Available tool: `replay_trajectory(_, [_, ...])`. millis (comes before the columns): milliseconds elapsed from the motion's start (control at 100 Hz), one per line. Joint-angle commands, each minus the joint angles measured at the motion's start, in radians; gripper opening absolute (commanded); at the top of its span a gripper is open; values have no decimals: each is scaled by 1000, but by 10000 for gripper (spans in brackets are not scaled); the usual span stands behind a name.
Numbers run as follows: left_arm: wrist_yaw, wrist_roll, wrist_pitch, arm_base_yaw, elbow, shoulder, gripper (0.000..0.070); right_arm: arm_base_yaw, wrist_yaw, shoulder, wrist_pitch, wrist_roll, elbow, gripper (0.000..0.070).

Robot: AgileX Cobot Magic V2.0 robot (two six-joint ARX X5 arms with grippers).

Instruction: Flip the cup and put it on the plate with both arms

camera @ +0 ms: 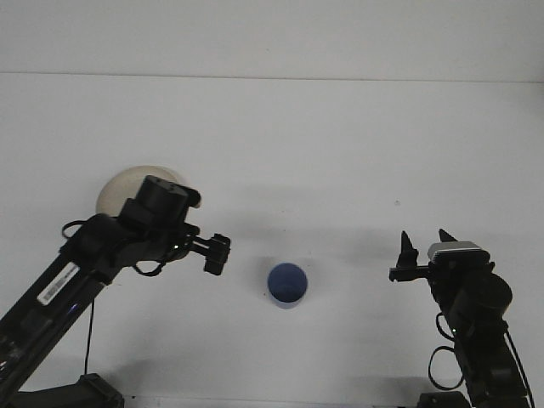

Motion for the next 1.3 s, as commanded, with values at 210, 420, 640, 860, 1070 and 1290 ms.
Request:
replay_trajectory(210, [4,-20,2,-156,157,236,585,2,0,5,9,2,0,496])
replay_trajectory(420, [4,-6,6,-214,195,359,585,2,0,5,9,2,0,496])
replay_trajectory(640, [4,14,-7,-229,195,463,585,2,0,5,9,2,0,496])
replay_trajectory(860, [4,37,-20,-229,195,557,585,2,0,5,9,2,0,496])
replay_trajectory(1070, [4,42,-19,-238,195,588,471,2,0,5,9,2,0,496])
replay_trajectory(1290, [4,77,-27,-254,195,588,8,2,0,5,10,2,0,497])
